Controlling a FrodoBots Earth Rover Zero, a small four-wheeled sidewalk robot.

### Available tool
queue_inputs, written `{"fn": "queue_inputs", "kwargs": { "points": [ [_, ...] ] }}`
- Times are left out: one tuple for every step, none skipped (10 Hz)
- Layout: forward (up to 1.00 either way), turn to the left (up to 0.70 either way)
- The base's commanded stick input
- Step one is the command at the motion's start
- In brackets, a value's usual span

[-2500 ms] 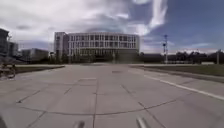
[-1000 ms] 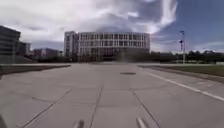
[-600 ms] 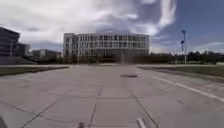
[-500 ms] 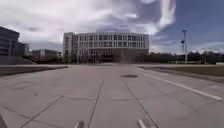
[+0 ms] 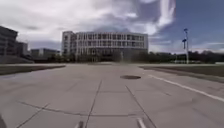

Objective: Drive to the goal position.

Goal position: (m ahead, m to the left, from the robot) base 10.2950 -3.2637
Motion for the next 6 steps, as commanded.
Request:
{"fn": "queue_inputs", "kwargs": {
  "points": [
    [1.00, 0.23],
    [1.00, 0.34],
    [1.00, 0.36],
    [1.00, 0.11],
    [1.00, 0.00],
    [1.00, 0.00]
  ]
}}
